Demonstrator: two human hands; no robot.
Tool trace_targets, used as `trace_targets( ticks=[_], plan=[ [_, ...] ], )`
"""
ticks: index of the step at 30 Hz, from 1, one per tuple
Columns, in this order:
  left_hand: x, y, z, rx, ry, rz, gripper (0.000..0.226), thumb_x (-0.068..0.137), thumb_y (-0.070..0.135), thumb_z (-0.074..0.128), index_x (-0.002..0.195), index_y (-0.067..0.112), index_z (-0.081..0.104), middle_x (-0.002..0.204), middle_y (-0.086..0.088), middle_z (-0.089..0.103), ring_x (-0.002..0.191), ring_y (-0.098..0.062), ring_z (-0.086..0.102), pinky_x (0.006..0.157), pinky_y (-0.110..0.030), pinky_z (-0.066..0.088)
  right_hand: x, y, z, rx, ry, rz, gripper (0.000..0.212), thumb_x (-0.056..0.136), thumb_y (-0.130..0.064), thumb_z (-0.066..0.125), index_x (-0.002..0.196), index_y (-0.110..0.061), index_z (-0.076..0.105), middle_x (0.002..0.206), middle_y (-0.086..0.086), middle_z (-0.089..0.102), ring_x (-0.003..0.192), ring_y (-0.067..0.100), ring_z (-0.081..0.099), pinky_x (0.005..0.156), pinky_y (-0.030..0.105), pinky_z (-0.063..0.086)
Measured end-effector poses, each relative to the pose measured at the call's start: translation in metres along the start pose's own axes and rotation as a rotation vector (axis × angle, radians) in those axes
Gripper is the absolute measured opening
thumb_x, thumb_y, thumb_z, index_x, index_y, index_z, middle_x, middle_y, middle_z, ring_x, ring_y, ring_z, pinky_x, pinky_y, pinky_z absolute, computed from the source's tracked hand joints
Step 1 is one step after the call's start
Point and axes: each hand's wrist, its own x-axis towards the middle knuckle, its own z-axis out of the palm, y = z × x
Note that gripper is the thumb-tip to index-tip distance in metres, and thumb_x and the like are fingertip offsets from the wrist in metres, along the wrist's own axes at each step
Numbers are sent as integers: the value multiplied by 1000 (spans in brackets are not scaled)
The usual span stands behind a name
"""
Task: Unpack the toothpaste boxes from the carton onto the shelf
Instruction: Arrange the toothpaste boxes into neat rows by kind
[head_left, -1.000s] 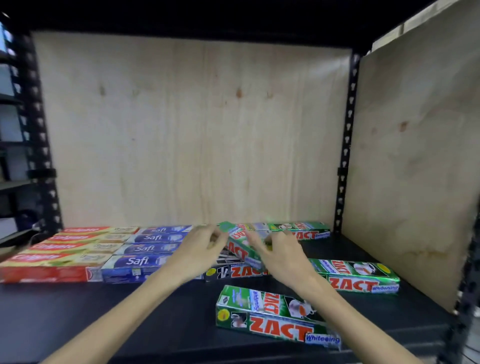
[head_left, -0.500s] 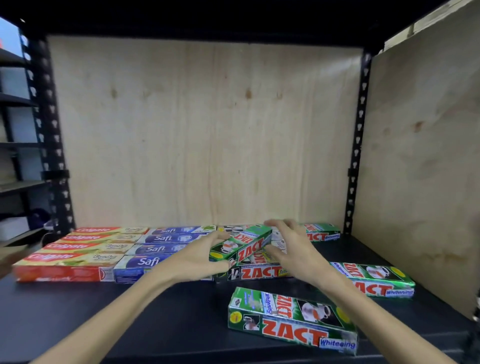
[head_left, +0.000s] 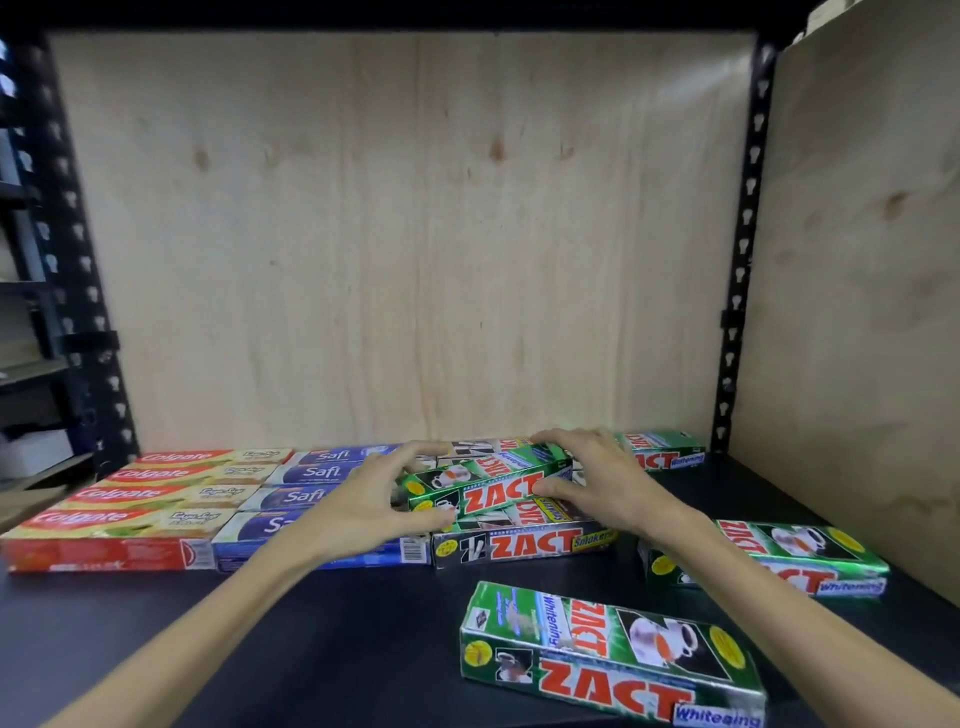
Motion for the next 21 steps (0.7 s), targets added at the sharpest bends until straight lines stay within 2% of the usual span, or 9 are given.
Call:
trace_targets(
  ticks=[2,4,8,12,15,18,19,21],
  plan=[
    [4,3,2,-14,62,-20,62,76,58,78,130,44,51,128,23,57,118,6,54,85,-8,44,2,4,-6,-39,48,9,56,83,-59,69,132,-40,48,134,-7,58,126,18,43,102,41,33],
    [16,12,5,-11,100,-26,55,77,53,80,124,42,55,120,27,60,106,11,57,74,-7,45,2,10,-17,-51,84,30,55,79,-61,72,125,-39,50,126,-8,61,120,17,50,95,38,36],
    [53,42,26,4,144,48,49,81,43,81,123,33,59,115,19,64,100,3,60,77,-12,45,-8,39,-47,-29,107,119,57,76,-55,79,124,-33,55,118,-6,61,104,15,54,86,35,44],
    [93,78,61,60,122,116,49,83,42,79,126,28,62,120,7,57,103,-8,57,85,-22,45,-26,79,-72,19,110,231,55,78,-40,82,124,-26,56,121,-1,63,104,15,56,92,37,49],
    [118,101,88,57,70,135,51,83,38,80,127,20,64,120,5,60,99,-9,59,81,-22,48,-35,107,-83,8,108,318,56,80,-33,83,127,-22,55,125,3,61,110,18,56,93,34,47],
    [134,113,112,45,44,108,55,81,36,82,129,17,64,125,1,61,107,-15,59,92,-29,51,-39,129,-90,-35,88,396,52,81,-30,81,125,-21,55,130,5,61,112,20,57,92,33,46],
    [138,115,118,29,44,98,55,80,36,83,128,18,64,124,0,62,107,-15,59,92,-29,50,-40,134,-91,-35,81,416,51,82,-29,81,125,-21,55,133,5,60,114,20,57,92,32,46],
    [142,117,128,-15,32,77,54,78,38,86,124,19,65,118,4,64,103,-11,59,82,-21,48,-42,143,-90,-31,71,448,52,83,-26,81,127,-21,55,136,5,58,117,20,55,97,32,45]
  ],
)
